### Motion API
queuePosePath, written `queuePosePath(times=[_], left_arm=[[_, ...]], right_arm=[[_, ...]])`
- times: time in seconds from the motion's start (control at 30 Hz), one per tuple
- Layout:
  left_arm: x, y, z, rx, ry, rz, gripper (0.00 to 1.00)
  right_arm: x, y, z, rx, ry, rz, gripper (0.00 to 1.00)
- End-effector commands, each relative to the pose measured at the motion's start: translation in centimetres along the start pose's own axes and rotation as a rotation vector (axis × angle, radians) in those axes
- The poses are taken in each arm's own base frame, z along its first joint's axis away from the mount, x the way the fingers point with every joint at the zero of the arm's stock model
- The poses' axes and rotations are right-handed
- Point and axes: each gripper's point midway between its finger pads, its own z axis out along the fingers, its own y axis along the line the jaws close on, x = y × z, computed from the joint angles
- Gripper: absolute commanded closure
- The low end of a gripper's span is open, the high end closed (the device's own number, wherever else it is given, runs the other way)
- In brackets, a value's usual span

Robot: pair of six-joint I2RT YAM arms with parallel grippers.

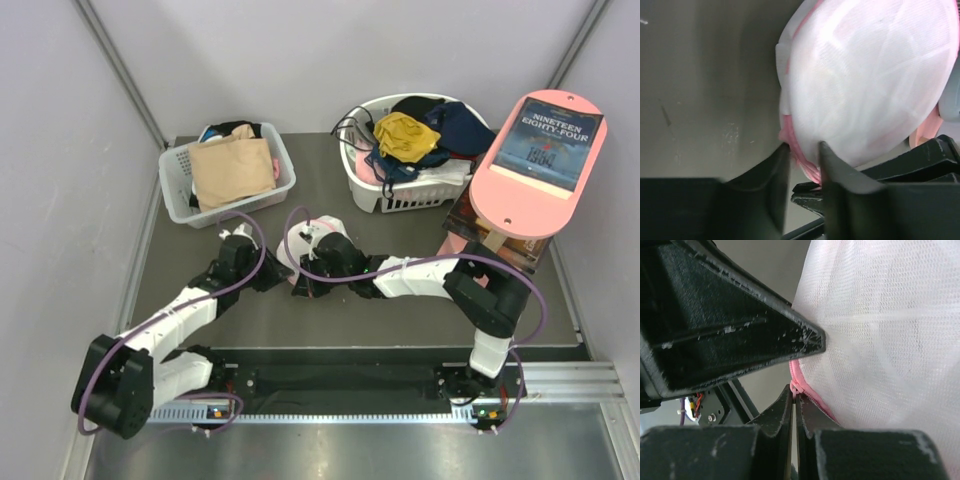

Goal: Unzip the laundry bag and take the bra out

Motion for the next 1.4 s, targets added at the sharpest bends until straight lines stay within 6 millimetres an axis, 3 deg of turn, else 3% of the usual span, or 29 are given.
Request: queuePosePath(times=[0.0,0.1,0.13,0.57,1.03,1.37], left_arm=[[-1.3,-1.4,0.4,0.057,-0.049,0.002,0.75],[-1.0,-1.3,0.7,0.051,-0.035,0.000,0.99],[-1.0,-1.2,0.7,0.049,-0.033,0.000,1.00],[-2.6,-2.0,0.8,0.053,-0.084,0.058,1.00],[-3.9,-0.2,0.2,-0.020,-0.111,0.085,1.00],[-6.2,-2.8,1.3,0.019,-0.118,0.170,1.00]], right_arm=[[-1.3,2.4,-0.1,-0.060,-0.035,-0.029,1.00],[-1.2,2.2,-0.1,-0.055,-0.034,-0.030,1.00],[-1.1,2.2,-0.1,-0.055,-0.031,-0.031,1.00],[-0.5,0.9,-0.8,-0.008,-0.027,-0.015,1.00],[-0.7,-2.9,-3.5,0.093,-0.074,0.019,1.00],[-0.7,-2.4,-3.3,0.059,-0.063,0.002,1.00]])
